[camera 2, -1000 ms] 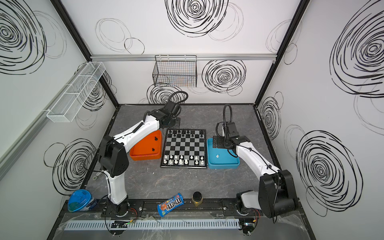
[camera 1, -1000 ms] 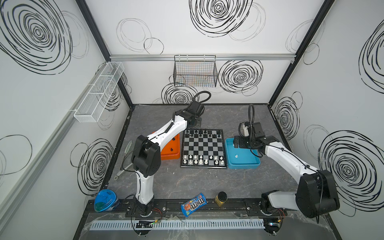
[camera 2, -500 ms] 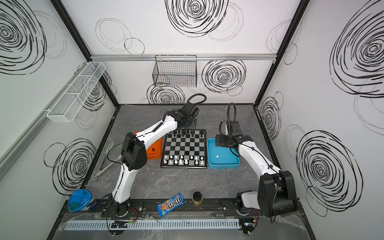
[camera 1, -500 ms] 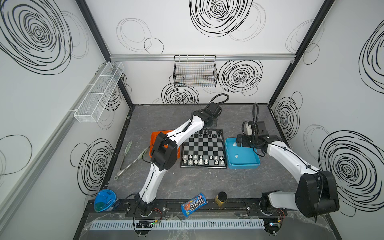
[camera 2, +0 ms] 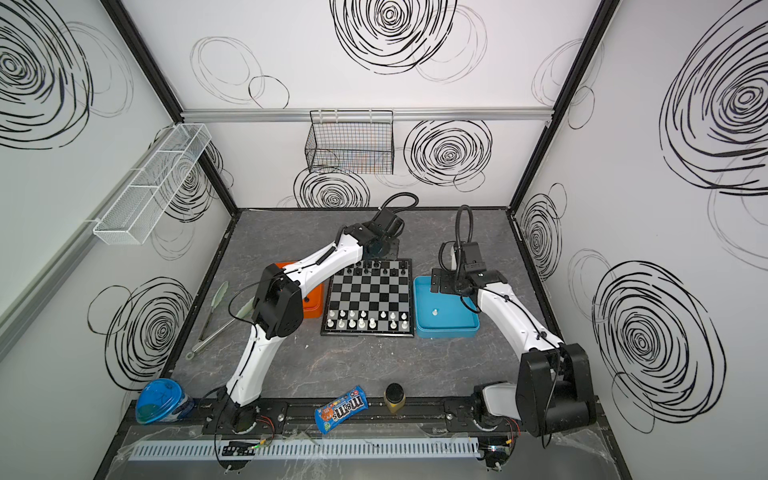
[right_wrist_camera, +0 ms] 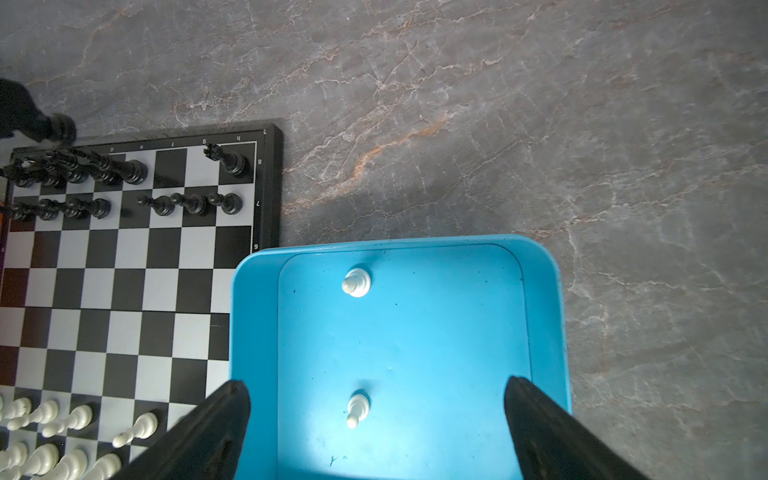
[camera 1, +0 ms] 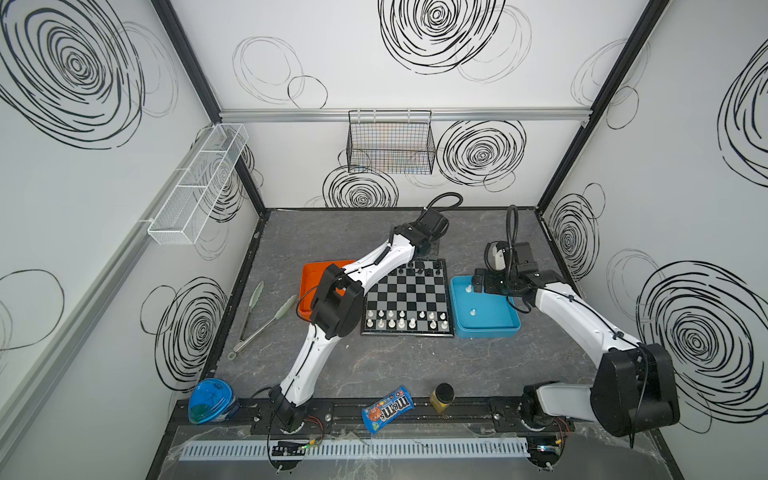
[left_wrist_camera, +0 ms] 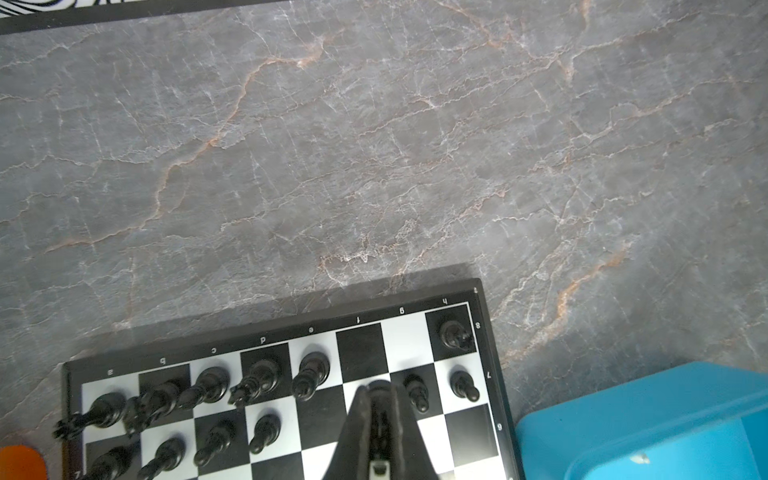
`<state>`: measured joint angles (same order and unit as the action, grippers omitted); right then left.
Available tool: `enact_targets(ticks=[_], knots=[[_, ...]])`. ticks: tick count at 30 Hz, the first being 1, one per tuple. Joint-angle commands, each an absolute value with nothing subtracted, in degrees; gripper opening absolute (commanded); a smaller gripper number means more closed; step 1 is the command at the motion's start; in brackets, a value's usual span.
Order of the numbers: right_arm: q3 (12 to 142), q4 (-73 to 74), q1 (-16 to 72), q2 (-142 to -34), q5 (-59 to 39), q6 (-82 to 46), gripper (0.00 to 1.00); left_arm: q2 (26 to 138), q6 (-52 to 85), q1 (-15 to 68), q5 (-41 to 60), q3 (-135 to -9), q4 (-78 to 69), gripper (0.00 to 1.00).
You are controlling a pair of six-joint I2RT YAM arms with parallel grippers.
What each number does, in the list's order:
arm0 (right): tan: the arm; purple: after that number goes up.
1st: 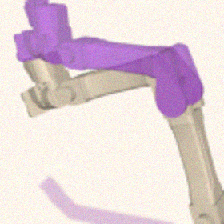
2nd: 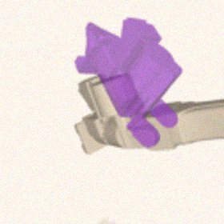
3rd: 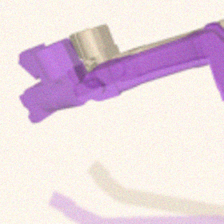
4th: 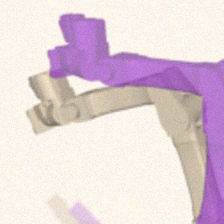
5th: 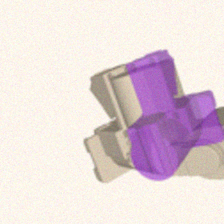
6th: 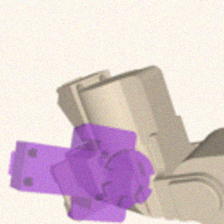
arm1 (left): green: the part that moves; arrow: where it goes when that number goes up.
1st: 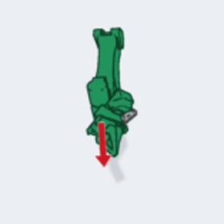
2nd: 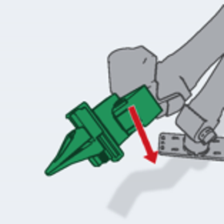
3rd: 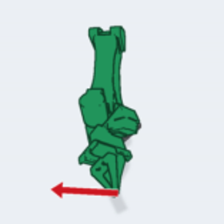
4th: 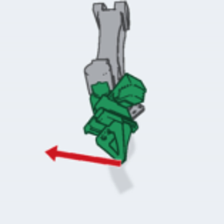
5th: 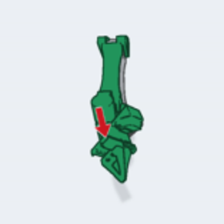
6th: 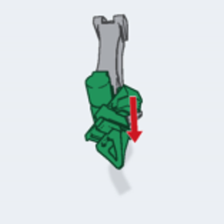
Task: Set up the chess pieces on the board
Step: 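Carry the black pawn with the left gripper over the board's farthest rows, then lower the black pawn onto an empty square near the board's far corner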
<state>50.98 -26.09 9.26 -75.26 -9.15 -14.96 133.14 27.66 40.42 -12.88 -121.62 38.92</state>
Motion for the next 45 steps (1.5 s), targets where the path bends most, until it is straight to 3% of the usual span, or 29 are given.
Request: enact_targets(ticks=[1,45], knots=[[51.7,-26.7,8.8,-74.0,-9.4,-14.2,1.00,134.7,28.9,40.9,-13.2,-123.2,36.0,0.05],[50.1,-25.0,7.1,-75.8,-11.2,-13.8,1.00,143.1,26.5,41.8,-13.5,-126.0,33.6,0.10]])
